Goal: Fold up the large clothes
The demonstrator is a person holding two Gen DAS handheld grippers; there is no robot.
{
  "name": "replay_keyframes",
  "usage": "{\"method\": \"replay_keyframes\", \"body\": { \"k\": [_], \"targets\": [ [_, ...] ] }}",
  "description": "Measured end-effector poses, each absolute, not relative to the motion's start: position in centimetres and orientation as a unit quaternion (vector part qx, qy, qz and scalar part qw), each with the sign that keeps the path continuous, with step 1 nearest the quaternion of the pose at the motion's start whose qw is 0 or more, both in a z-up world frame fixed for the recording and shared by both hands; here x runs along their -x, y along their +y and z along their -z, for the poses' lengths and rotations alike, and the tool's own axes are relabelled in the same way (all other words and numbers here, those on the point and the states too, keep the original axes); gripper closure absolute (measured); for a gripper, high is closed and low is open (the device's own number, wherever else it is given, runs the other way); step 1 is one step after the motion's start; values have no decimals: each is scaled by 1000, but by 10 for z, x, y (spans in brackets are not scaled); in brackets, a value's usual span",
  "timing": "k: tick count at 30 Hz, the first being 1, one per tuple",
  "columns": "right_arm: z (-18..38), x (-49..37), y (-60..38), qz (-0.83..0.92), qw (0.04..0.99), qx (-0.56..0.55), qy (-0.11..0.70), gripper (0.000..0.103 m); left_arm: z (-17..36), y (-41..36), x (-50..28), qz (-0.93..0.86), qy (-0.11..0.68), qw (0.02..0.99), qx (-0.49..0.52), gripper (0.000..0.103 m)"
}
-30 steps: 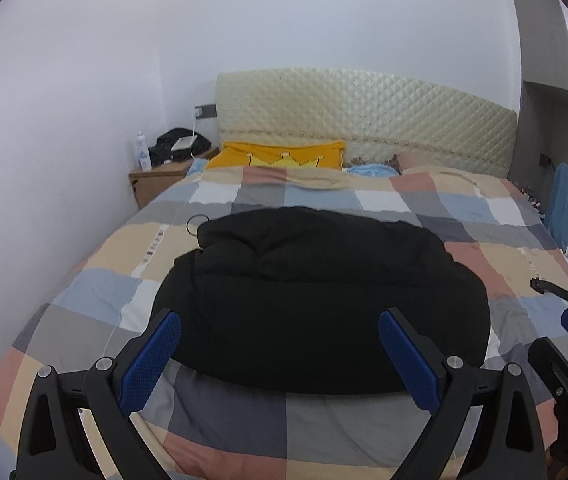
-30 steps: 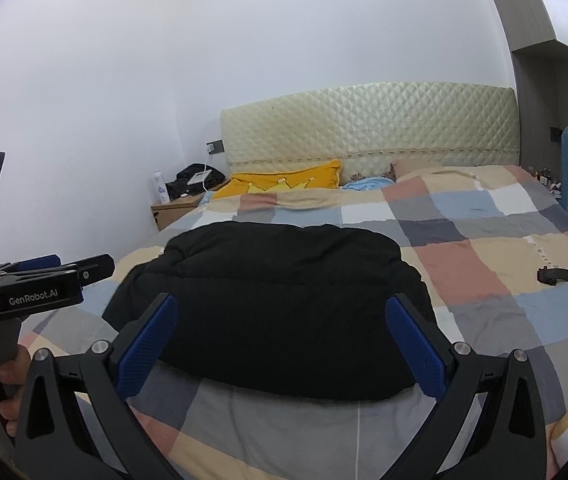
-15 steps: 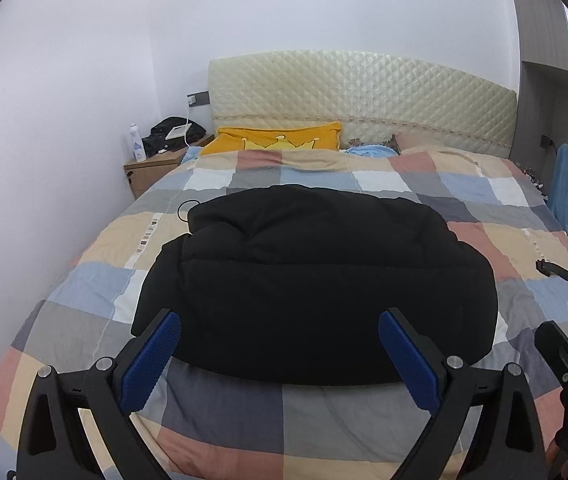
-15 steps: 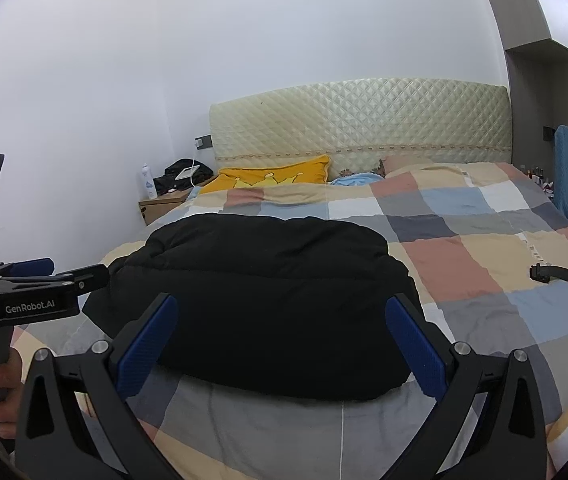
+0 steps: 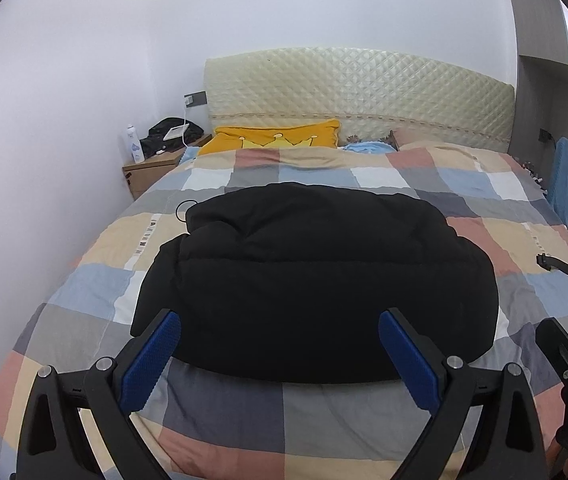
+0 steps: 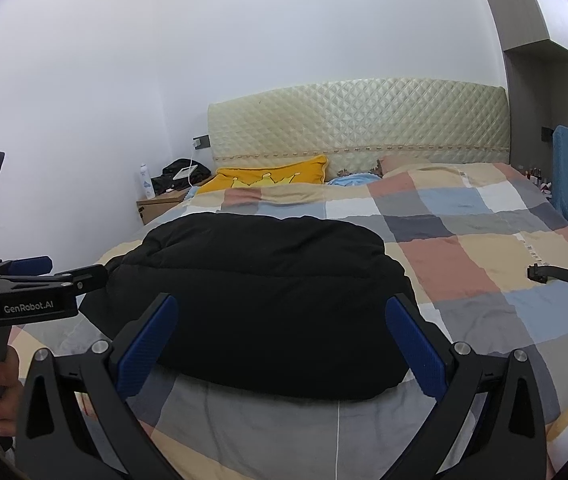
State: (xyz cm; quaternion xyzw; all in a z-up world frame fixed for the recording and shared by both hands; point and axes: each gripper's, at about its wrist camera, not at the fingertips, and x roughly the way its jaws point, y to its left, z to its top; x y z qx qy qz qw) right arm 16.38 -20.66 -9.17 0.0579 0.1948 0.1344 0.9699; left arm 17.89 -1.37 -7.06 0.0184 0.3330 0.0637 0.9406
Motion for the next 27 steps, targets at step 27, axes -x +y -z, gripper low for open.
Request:
{"method": "replay_keyframes", "body": {
  "k": [27],
  "targets": [
    [94, -165, -205, -134, 969, -53, 200, 0, 71, -12, -177, -57, 326, 943, -16, 3]
  ]
}}
